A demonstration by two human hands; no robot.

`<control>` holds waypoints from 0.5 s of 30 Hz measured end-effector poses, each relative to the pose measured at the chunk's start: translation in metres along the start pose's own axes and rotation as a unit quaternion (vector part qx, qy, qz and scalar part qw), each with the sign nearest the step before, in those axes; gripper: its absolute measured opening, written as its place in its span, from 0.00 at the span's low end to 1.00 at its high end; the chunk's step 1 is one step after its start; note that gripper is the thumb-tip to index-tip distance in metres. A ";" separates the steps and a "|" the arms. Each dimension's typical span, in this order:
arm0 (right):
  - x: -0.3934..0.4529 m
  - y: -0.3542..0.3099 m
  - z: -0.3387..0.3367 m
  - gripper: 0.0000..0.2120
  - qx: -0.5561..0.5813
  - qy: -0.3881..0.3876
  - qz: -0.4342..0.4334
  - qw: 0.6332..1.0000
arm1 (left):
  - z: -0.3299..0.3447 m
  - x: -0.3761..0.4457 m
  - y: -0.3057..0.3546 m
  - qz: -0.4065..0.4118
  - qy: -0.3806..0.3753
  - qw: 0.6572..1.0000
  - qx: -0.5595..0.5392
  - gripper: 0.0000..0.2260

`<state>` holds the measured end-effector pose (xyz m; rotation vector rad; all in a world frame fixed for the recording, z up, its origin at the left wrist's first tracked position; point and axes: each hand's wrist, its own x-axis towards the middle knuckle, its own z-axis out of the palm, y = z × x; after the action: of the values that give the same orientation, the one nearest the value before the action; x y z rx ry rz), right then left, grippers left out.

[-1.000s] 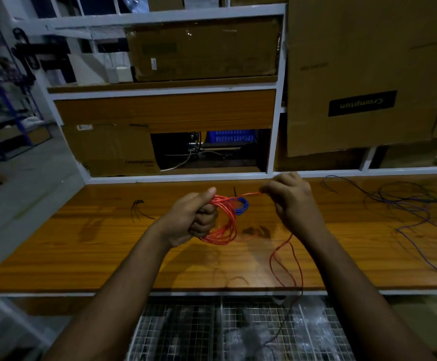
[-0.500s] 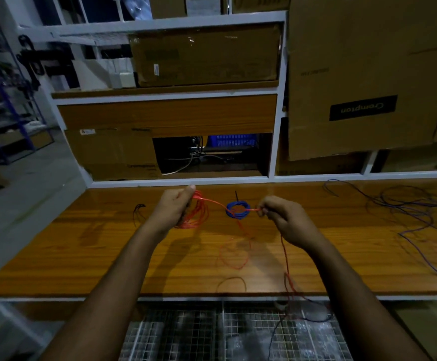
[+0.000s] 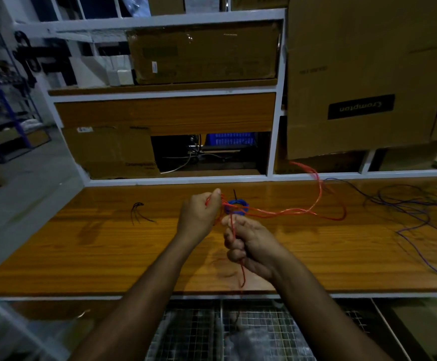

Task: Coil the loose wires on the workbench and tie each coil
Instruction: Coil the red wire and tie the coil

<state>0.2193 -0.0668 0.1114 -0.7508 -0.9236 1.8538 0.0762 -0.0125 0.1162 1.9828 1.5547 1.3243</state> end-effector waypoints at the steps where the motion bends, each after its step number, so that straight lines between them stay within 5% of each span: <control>1: -0.002 0.001 0.003 0.07 0.007 0.022 0.015 1.000 | 0.003 0.000 -0.002 -0.011 0.022 0.999 0.041 0.23; 6: -0.013 -0.017 -0.003 0.10 0.011 0.112 -0.006 0.994 | 0.000 -0.005 -0.021 -0.033 0.018 0.993 0.108 0.24; 9: -0.021 -0.037 -0.019 0.10 -0.139 0.195 -0.073 0.968 | -0.012 -0.007 -0.027 -0.021 0.005 0.996 0.086 0.24; 12: -0.017 -0.046 -0.039 0.10 -0.426 0.339 -0.182 0.819 | -0.025 -0.007 -0.022 0.010 -0.053 0.997 0.050 0.28; 15: -0.011 -0.051 -0.053 0.11 -0.548 0.387 -0.256 0.696 | -0.040 -0.007 -0.011 0.021 -0.140 0.989 -0.052 0.23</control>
<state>0.2885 -0.0454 0.1267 -1.5922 -1.3994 0.2045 0.0381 -0.0265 0.1268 2.0422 1.2963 1.0629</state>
